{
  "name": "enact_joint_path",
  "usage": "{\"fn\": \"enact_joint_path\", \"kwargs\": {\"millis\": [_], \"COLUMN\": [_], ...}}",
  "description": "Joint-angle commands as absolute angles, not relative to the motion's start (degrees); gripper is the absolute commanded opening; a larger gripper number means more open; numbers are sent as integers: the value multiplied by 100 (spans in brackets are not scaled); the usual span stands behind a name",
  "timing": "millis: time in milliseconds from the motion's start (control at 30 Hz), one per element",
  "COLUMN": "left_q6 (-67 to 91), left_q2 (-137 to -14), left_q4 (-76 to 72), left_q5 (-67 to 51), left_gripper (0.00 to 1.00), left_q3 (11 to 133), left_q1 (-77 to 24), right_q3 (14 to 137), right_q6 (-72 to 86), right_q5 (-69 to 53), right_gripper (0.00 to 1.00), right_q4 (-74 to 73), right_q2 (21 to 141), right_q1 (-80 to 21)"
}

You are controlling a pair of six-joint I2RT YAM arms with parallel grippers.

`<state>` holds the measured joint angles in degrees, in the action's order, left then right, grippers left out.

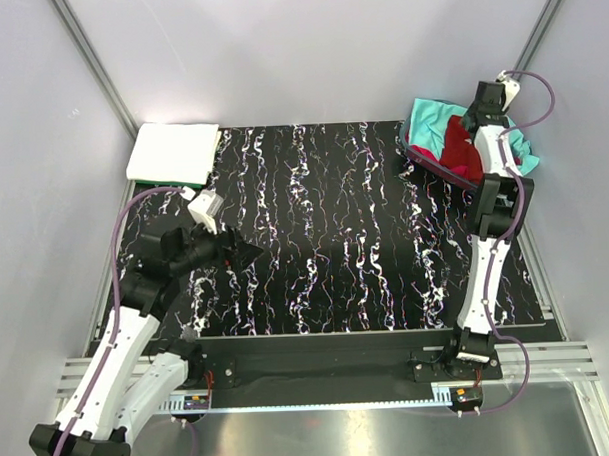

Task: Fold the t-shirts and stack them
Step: Grab the tshirt from the pile, then move the tshirt to the center of the board

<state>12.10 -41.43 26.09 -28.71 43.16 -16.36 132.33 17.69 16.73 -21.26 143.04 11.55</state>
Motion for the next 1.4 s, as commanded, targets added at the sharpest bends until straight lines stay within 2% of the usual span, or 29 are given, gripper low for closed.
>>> {"fn": "enact_joint_path", "kwargs": {"millis": [0, 233, 400, 467, 500, 533, 667, 867, 1133, 1267, 1367], "left_q6": [1064, 1090, 1178, 1178, 1169, 1178, 1204, 1292, 1731, 2021, 2311], "left_q2": [-4192, -4307, -4377, -4394, -4395, -4395, -4386, -4351, -4166, -4078, -3955], "left_q4": [2478, 2575, 2470, 2461, 2461, 2461, 2435, 2399, 2821, 3032, 3050], "left_q5": [-2751, -2716, -2795, -2795, -2795, -2778, -2777, -2672, -2540, -2593, -2584], "left_gripper": [83, 83, 84, 84, 84, 84, 84, 85, 88, 88, 89], "left_q3": [4482, 4535, 4553, 4570, 4579, 4614, 4755, 5132, 5738, 5976, 6143], "left_q1": [-1661, -1652, -1652, -1652, -1652, -1652, -1670, -1696, -1679, -1679, -1679], "right_q3": [13745, 14396, 14528, 14520, 14572, 14851, 15486, 15388, 15873, 15400, 14531], "right_q6": [1521, 1547, 1687, 1661, 1592, 1582, 1556, 1898, 2065, 2548, 3399], "right_q5": [1556, 1459, 1459, 1529, 1538, 1573, 1504, 1240, 958, 643, 152], "right_gripper": [50, 46, 37, 27, 18, 1, 0, 0, 0, 0, 0], "right_q4": [-1538, -1345, -1336, -1284, -1275, -1379, -1460, -326, 835, 897, 713], "right_q2": [14571, 15204, 15284, 15232, 15214, 15205, 14699, 12985, 11629, 10665, 9909], "right_q1": [1142, 1187, 1195, 1204, 1204, 1204, 1204, 1117, 502, 168, 26]}}
